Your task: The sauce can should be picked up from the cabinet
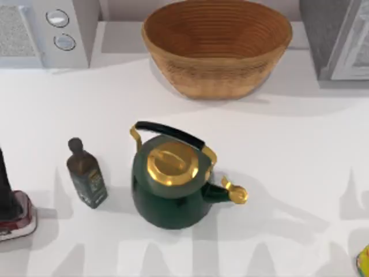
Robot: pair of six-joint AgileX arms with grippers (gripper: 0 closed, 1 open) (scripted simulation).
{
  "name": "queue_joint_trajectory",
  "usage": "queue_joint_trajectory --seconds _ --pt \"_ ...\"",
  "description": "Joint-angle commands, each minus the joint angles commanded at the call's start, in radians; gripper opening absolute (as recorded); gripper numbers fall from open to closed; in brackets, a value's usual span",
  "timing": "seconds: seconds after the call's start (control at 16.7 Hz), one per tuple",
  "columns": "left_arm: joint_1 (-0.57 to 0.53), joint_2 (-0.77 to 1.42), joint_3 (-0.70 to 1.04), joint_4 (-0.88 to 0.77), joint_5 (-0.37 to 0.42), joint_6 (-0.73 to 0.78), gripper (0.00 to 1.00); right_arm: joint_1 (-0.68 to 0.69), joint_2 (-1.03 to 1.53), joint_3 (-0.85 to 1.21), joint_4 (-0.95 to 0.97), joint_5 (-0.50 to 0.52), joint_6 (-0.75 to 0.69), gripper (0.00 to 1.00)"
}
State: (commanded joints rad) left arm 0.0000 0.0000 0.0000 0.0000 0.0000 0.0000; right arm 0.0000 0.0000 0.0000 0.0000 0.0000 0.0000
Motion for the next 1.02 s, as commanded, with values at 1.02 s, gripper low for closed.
queue_joint_trajectory --seconds 1.02 --pt "0.000 0.000 0.000 0.000 0.000 0.000 1.00 0.111 0.796 1.016 -0.250 0.119 0.010 1.00"
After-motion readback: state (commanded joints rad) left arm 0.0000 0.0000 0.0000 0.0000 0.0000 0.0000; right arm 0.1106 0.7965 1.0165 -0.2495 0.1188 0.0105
